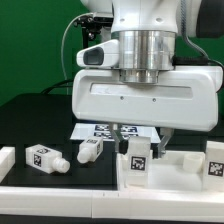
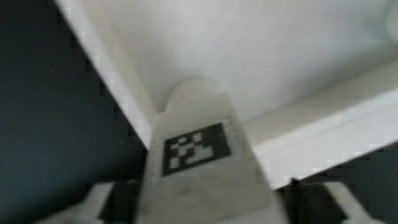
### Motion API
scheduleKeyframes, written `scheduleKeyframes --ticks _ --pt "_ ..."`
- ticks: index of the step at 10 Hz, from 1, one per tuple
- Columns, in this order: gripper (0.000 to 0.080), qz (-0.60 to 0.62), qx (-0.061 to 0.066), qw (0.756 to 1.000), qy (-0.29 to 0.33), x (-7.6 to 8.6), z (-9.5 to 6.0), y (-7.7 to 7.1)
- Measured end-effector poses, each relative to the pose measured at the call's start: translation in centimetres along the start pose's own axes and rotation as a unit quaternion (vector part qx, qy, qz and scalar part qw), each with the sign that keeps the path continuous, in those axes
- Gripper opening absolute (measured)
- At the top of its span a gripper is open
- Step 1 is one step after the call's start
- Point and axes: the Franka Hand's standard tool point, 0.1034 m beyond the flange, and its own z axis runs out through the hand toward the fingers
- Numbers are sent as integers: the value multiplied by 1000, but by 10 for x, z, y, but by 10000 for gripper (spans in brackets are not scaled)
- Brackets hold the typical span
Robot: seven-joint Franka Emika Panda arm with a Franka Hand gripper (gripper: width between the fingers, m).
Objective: Assemble square table
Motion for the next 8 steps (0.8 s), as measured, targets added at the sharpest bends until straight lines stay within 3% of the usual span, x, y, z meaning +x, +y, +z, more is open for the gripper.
scheduleKeyframes --ticks 1,4,8 --pt "284 24 -1 1000 0 0 0 1" --pt "284 233 -9 972 5 -2 0 2" --pt "284 506 19 862 -22 0 0 7"
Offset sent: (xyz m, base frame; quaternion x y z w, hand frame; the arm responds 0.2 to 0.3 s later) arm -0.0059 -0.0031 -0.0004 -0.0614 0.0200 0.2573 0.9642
